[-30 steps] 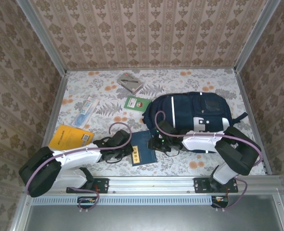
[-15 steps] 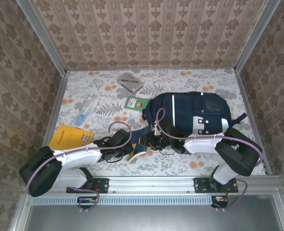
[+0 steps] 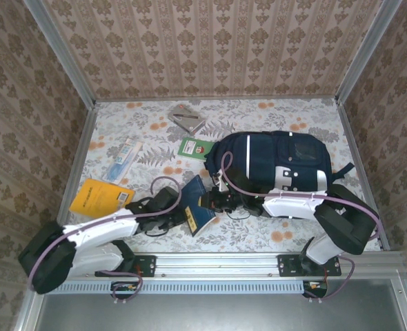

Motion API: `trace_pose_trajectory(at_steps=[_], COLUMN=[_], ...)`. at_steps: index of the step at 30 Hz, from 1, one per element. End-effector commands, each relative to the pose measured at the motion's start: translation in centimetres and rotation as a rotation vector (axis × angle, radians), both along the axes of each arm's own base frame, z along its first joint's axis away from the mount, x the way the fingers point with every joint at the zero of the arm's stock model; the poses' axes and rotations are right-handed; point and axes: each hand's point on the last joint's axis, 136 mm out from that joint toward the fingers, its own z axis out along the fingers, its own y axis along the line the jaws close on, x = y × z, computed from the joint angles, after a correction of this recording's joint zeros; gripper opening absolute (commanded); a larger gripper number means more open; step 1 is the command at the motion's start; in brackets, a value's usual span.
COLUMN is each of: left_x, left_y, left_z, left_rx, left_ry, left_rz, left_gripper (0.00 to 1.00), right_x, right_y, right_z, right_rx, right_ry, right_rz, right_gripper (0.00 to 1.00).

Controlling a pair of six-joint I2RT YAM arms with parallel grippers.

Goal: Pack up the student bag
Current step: Pick up the book from the bottom-center of the table, then pass the book.

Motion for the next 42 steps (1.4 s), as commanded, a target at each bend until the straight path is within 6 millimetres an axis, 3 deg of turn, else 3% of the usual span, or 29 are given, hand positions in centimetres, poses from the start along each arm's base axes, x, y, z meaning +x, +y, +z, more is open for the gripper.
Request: trace_pose_trajectory(at_steps=[1, 4, 9, 15, 20, 27, 32, 34, 36, 39, 42], left_x=[0.4, 1.9, 4.8, 7.9, 9.7, 10.7, 10.8, 10.8, 10.8, 10.8, 10.8], left_y=[1.8, 2.1, 1.3, -1.6, -4.4, -6.1, -6.2, -6.2, -6.1, -5.9, -5.7], left_z=[2.3, 5.6, 11.0, 17.2, 20.3, 21.4, 22.2, 22.5, 22.5, 21.4, 20.2], left_rx=[-0.019, -0.143, -0.379, -0.592, -0.677, -0.772, -0.816, -0.825, -0.823, -0.795, -0.767], left_ry=[-0.032, -0.119, -0.256, -0.345, -0.352, -0.332, -0.342, -0.347, -0.342, -0.311, -0.279], left_rz=[0.025, 0.074, 0.133, 0.078, -0.006, -0.032, -0.029, -0.031, -0.034, -0.025, -0.012], left_gripper=[0.42, 0.52, 0.60, 0.64, 0.65, 0.61, 0.43, 0.42, 0.48, 0.71, 0.73], right_x=[1.3, 2.6, 4.7, 6.3, 6.7, 7.1, 7.0, 7.2, 7.2, 7.2, 7.5], right_y=[-0.9, -2.1, -3.6, -4.3, -3.9, -3.7, -3.6, -3.8, -3.9, -3.9, -3.9], right_z=[3.9, 6.4, 11.0, 15.5, 17.6, 19.1, 18.9, 18.6, 18.6, 19.0, 19.2], right_rx=[0.028, 0.075, 0.202, 0.373, 0.468, 0.537, 0.540, 0.536, 0.539, 0.549, 0.551], right_ry=[-0.090, -0.136, -0.201, -0.245, -0.267, -0.292, -0.289, -0.289, -0.291, -0.302, -0.309], right_rz=[-0.018, -0.069, -0.151, -0.219, -0.224, -0.235, -0.229, -0.242, -0.245, -0.245, -0.250], right_gripper=[0.00, 0.00, 0.00, 0.00, 0.00, 0.00, 0.00, 0.00, 0.00, 0.00, 0.00])
